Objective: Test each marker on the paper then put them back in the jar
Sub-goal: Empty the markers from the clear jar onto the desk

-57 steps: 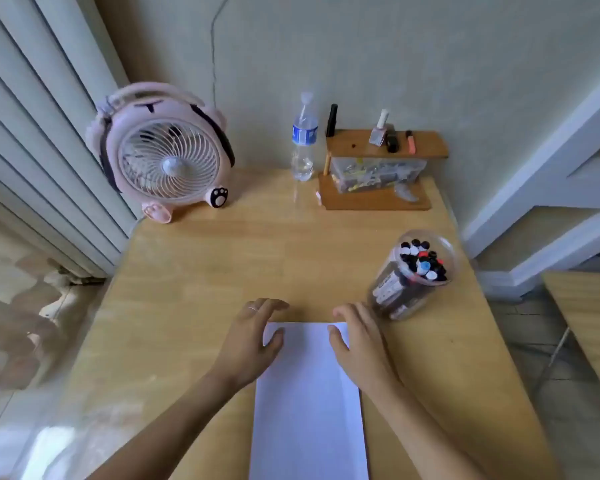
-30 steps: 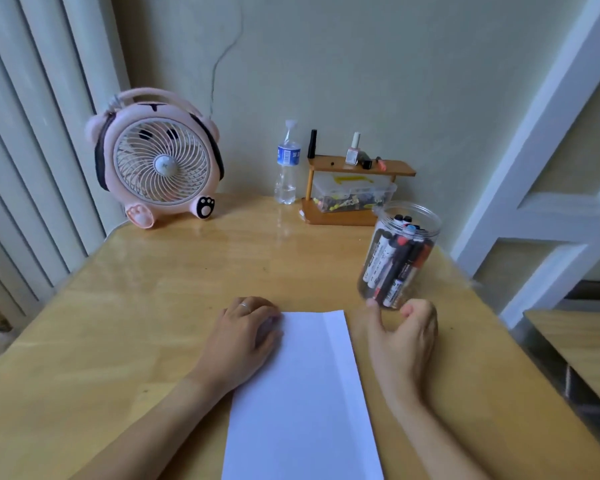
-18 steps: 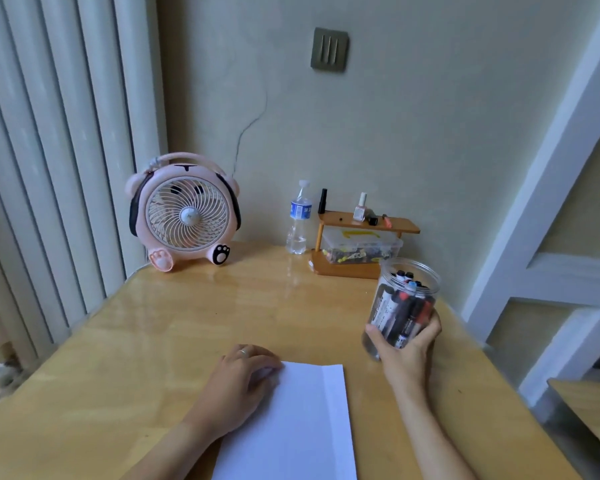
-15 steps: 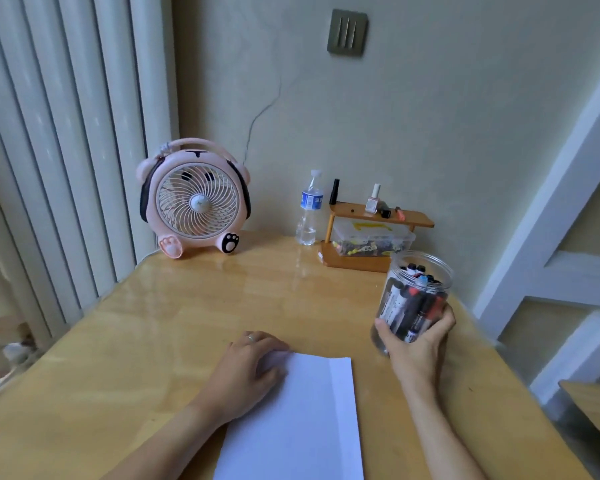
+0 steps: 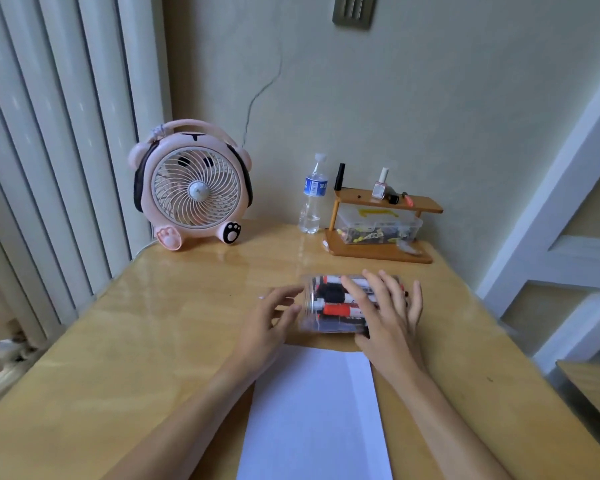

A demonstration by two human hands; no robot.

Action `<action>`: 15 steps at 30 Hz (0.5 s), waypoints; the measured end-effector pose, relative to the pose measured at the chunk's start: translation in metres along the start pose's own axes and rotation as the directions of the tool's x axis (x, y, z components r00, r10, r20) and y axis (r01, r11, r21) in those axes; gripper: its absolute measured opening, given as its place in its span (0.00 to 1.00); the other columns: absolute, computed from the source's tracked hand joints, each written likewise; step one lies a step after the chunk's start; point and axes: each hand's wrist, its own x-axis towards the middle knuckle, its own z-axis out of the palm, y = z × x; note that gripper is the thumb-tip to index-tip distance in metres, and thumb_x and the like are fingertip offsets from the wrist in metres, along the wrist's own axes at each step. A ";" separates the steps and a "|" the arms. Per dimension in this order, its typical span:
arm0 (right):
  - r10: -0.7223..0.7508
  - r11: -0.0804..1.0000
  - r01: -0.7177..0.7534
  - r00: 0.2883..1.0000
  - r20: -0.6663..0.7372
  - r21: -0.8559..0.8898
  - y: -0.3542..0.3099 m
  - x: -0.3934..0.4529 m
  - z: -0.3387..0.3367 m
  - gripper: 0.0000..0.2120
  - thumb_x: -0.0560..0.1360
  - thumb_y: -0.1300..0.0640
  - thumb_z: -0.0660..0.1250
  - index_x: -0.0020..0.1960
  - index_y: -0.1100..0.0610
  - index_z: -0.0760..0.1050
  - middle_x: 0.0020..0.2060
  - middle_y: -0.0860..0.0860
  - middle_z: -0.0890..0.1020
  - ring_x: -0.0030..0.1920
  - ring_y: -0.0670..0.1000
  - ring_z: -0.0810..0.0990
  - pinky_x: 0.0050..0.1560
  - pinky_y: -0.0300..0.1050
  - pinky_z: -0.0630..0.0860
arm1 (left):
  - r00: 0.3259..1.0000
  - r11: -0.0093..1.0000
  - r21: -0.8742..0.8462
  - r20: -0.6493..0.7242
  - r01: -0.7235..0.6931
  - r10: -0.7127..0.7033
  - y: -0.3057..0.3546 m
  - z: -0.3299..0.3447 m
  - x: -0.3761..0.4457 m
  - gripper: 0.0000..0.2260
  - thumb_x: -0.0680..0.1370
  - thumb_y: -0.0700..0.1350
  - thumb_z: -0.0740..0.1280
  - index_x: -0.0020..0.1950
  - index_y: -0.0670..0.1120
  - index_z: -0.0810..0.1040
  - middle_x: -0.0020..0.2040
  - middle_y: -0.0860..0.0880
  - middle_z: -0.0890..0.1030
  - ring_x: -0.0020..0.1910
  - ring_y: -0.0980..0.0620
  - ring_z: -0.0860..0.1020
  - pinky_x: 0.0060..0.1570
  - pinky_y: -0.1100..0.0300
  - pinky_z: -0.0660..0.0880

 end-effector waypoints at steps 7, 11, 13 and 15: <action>-0.149 0.986 0.148 0.989 -0.002 -0.082 0.009 0.027 -0.006 0.55 0.58 0.73 0.76 0.79 0.41 0.66 0.75 0.52 0.70 0.78 0.61 0.66 0.77 0.74 0.48 | 0.981 0.928 -0.344 0.173 0.142 -0.086 -0.011 0.012 0.017 0.16 0.85 0.41 0.63 0.74 0.46 0.73 0.68 0.50 0.81 0.69 0.51 0.77 0.67 0.55 0.75; -0.122 0.992 0.122 0.992 -0.011 -0.026 0.005 0.022 0.003 0.55 0.57 0.74 0.76 0.78 0.41 0.67 0.75 0.52 0.70 0.77 0.61 0.67 0.77 0.72 0.49 | 0.967 0.902 -0.386 0.230 0.195 -0.111 -0.013 0.010 0.018 0.21 0.82 0.46 0.67 0.75 0.49 0.72 0.69 0.48 0.79 0.70 0.47 0.76 0.69 0.50 0.73; -0.103 0.995 0.104 0.994 -0.034 0.013 0.003 0.017 0.011 0.55 0.57 0.73 0.75 0.78 0.41 0.67 0.75 0.52 0.71 0.76 0.62 0.68 0.77 0.71 0.49 | 0.963 0.871 -0.428 0.213 0.242 -0.163 -0.014 0.010 0.017 0.22 0.79 0.46 0.71 0.73 0.50 0.73 0.66 0.47 0.80 0.66 0.47 0.79 0.63 0.52 0.77; -0.106 0.993 0.108 0.993 -0.047 0.038 0.003 0.014 0.015 0.55 0.57 0.72 0.75 0.78 0.41 0.67 0.75 0.52 0.71 0.76 0.62 0.68 0.78 0.71 0.50 | 0.962 0.850 -0.456 0.192 0.264 -0.195 -0.015 0.010 0.017 0.23 0.75 0.46 0.74 0.70 0.50 0.75 0.63 0.44 0.81 0.61 0.48 0.81 0.55 0.56 0.79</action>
